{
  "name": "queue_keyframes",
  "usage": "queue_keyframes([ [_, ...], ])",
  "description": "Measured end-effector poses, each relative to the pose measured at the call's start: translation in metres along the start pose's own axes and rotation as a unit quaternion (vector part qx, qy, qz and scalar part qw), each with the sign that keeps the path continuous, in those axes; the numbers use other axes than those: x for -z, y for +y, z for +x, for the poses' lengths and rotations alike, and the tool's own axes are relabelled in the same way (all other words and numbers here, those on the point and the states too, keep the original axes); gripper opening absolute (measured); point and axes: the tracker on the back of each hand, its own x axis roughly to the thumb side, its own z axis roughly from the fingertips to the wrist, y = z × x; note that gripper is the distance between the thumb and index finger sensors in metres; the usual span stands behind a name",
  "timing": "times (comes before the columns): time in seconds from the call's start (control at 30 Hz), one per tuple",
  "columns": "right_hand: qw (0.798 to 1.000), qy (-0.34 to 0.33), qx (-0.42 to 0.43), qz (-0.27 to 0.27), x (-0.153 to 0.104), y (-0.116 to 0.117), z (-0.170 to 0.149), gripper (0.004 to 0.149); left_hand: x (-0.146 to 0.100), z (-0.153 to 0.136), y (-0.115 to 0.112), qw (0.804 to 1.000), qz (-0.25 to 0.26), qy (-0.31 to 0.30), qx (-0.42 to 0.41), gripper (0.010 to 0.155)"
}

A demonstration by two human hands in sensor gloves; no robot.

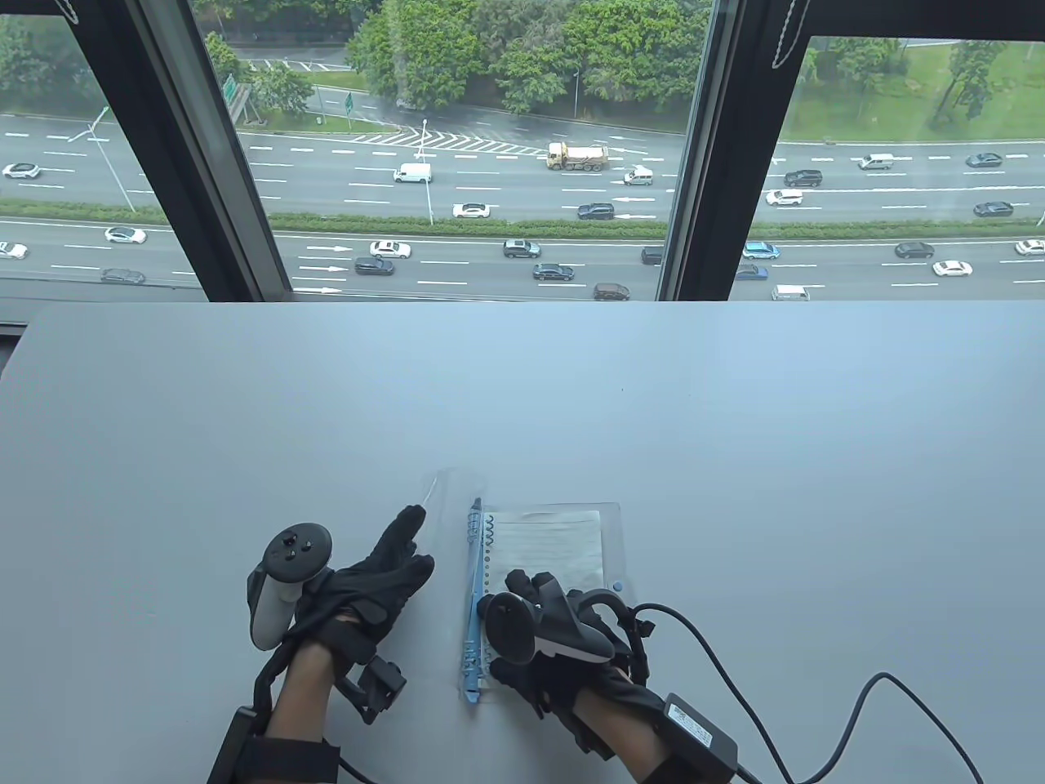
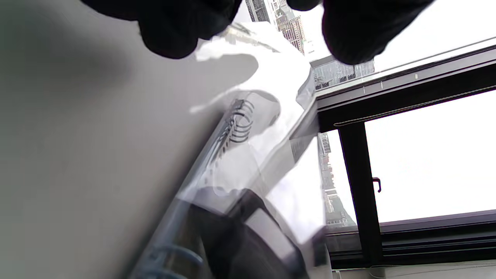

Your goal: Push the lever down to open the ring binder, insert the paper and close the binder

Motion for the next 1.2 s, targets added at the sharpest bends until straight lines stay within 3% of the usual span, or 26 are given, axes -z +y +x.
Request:
queue_keyframes([
  [0.1,1.000,0.001,-0.001,0.001,0.000,0.000,0.000,0.074,-0.004,0.004,0.007,0.998,0.043,-0.021,-0.032,0.083],
  [0.2,1.000,0.002,-0.001,0.003,0.000,0.000,0.001,0.075,-0.008,0.006,0.009,0.995,0.052,-0.018,-0.085,0.077],
  [0.33,1.000,0.012,0.003,0.014,-0.001,-0.003,-0.003,0.075,-0.012,0.012,0.013,0.995,0.077,-0.038,-0.049,0.067],
  [0.53,1.000,0.011,-0.007,0.010,-0.007,-0.009,-0.007,0.073,-0.015,0.017,0.013,0.995,0.074,-0.050,-0.049,0.066],
  [0.63,0.999,0.011,-0.005,-0.037,-0.013,-0.021,-0.012,0.070,-0.017,0.019,0.012,0.995,0.064,-0.057,-0.059,0.064],
  [0.77,0.994,0.058,-0.028,-0.090,-0.021,-0.039,-0.033,0.059,-0.017,0.021,0.008,0.996,0.027,-0.062,-0.065,0.058],
  [0.93,0.990,0.128,-0.016,-0.061,-0.028,-0.047,-0.071,0.053,-0.016,0.024,0.000,0.997,-0.018,-0.062,-0.039,0.057],
  [1.07,0.986,0.157,0.032,-0.047,-0.034,-0.050,-0.097,0.051,-0.015,0.026,-0.006,0.998,-0.024,-0.065,-0.004,0.057],
  [1.2,0.981,0.165,0.089,-0.056,-0.039,-0.054,-0.113,0.049,-0.010,0.030,-0.023,0.991,0.006,-0.124,0.042,0.058],
])
